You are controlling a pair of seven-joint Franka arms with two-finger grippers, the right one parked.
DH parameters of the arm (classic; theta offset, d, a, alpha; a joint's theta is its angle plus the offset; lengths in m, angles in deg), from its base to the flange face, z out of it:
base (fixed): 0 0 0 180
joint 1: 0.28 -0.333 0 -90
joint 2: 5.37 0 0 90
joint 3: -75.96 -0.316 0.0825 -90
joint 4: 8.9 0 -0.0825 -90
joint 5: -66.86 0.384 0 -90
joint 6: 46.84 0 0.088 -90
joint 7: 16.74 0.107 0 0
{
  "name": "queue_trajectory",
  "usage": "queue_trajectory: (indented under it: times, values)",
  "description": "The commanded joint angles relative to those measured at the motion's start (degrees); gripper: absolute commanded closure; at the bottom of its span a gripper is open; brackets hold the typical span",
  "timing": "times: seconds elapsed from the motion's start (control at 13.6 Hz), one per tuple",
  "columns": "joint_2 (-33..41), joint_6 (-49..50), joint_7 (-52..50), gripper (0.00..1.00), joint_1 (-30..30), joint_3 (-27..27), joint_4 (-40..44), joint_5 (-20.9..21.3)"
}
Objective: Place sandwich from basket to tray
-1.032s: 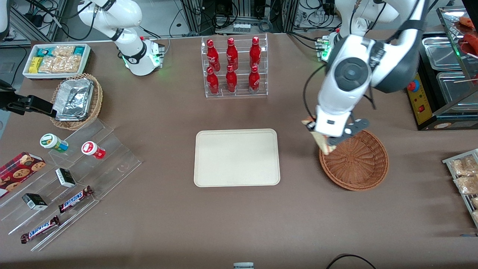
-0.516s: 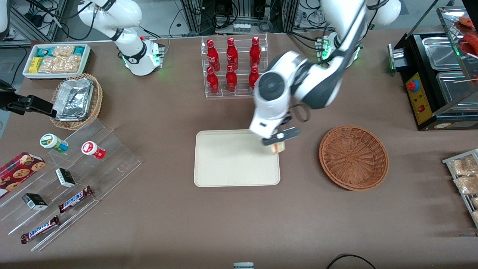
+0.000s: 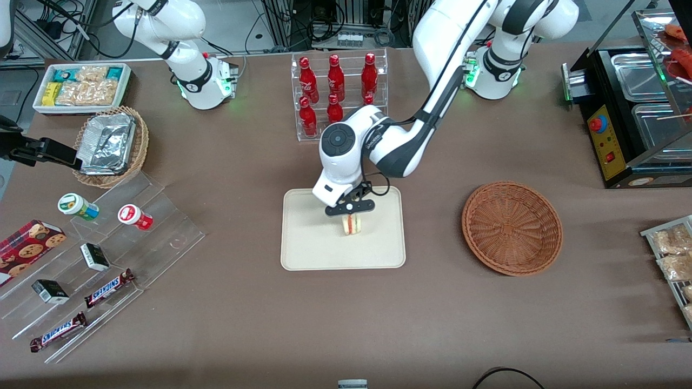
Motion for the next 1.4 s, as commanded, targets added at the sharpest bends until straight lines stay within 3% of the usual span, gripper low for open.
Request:
queue_trajectory:
  times: [0.0, 0.37, 0.44, 0.52, 0.88, 1.33]
  values:
    - [-3.03, -3.54, 0.70, 1.00, 1.37, -0.60, 2.14, 3.15]
    - [-5.94, -8.82, 0.79, 1.00, 1.82, -0.68, 2.14, 5.88]
    - [-6.03, -8.92, 0.87, 0.61, 1.73, -0.68, 2.14, 5.88]
    - [-5.86, -8.92, 0.70, 0.01, 1.73, -0.68, 2.14, 5.88]
    - [0.11, -1.83, 0.43, 0.00, 0.07, -0.86, 2.58, 5.35]
    - [16.09, 15.04, 0.69, 0.00, -5.99, -1.65, 1.96, 3.43]
